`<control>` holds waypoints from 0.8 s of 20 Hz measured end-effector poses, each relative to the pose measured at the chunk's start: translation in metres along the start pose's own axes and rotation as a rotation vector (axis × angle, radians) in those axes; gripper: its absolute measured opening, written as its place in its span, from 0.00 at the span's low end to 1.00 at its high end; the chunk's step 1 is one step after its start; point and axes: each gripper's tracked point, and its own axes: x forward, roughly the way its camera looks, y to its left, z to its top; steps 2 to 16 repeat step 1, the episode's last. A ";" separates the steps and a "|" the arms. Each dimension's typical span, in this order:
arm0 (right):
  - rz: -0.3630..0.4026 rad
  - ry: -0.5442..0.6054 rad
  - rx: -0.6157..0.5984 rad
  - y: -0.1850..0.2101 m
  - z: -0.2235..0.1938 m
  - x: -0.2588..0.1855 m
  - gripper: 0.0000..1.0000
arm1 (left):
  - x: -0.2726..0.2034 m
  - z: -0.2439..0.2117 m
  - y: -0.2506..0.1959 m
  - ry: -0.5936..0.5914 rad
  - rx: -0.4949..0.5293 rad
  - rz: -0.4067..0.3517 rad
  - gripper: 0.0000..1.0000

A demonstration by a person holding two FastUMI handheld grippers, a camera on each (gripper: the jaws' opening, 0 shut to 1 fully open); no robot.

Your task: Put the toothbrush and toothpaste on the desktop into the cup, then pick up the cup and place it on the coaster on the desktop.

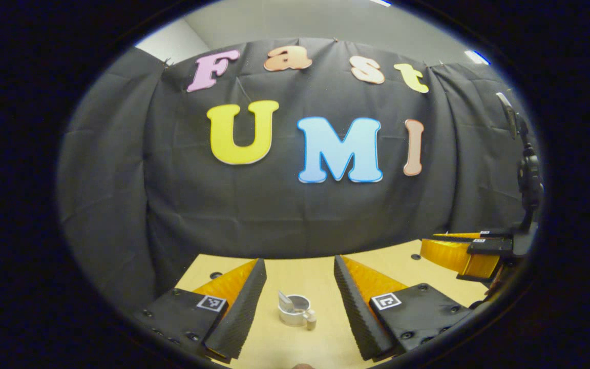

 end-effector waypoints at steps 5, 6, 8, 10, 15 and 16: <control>0.019 -0.022 -0.002 0.002 0.005 -0.006 0.33 | -0.002 0.013 -0.004 -0.036 0.009 0.001 0.88; 0.019 -0.022 -0.002 0.002 0.005 -0.006 0.33 | -0.002 0.013 -0.004 -0.036 0.009 0.001 0.88; 0.019 -0.022 -0.002 0.002 0.005 -0.006 0.33 | -0.002 0.013 -0.004 -0.036 0.009 0.001 0.88; 0.019 -0.022 -0.002 0.002 0.005 -0.006 0.33 | -0.002 0.013 -0.004 -0.036 0.009 0.001 0.88; 0.019 -0.022 -0.002 0.002 0.005 -0.006 0.33 | -0.002 0.013 -0.004 -0.036 0.009 0.001 0.88; 0.019 -0.022 -0.002 0.002 0.005 -0.006 0.33 | -0.002 0.013 -0.004 -0.036 0.009 0.001 0.88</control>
